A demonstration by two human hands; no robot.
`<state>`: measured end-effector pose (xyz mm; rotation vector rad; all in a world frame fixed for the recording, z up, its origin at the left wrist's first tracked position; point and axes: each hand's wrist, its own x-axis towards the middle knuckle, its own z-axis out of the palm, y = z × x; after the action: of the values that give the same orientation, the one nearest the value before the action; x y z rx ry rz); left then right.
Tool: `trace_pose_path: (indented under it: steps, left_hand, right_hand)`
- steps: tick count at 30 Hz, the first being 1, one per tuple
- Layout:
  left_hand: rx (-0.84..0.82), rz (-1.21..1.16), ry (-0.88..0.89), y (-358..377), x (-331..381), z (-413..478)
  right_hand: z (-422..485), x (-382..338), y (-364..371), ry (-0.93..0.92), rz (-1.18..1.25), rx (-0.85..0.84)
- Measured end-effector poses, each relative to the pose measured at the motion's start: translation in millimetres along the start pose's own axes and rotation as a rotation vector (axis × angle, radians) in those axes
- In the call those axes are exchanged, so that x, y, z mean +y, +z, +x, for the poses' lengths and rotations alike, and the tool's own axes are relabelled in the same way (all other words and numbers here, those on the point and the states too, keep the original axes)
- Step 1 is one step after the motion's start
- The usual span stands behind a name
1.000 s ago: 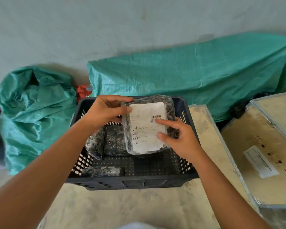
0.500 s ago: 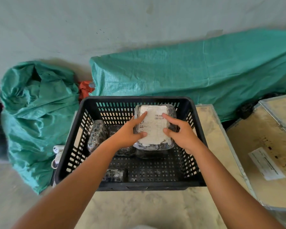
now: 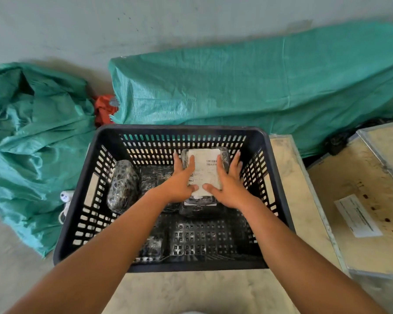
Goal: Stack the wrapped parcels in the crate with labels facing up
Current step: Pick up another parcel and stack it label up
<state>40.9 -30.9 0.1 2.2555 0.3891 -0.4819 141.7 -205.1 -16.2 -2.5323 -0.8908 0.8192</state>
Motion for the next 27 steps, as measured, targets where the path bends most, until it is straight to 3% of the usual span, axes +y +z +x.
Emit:
trace_pose_path:
  steps: [4, 12, 20, 27]
  left_hand:
    - [-0.029, 0.116, 0.042, 0.7, -0.4, 12.5]
    - [-0.069, 0.056, 0.073, -8.2, -10.9, 25.1]
    - [0.048, 0.005, 0.094, -2.7, -8.2, 12.9]
    - [0.071, 0.044, 0.12, -3.2, -26.5, -25.4]
  right_hand:
    - [5.6, 1.5, 4.3, -0.114, -0.173, 0.003]
    - [14.2, 5.5, 6.1, -0.097, -0.137, -0.014]
    - [6.3, -12.8, -5.3, 0.028, -0.135, -0.073]
    - [-13.0, -38.1, -4.1, 0.028, -0.249, 0.043]
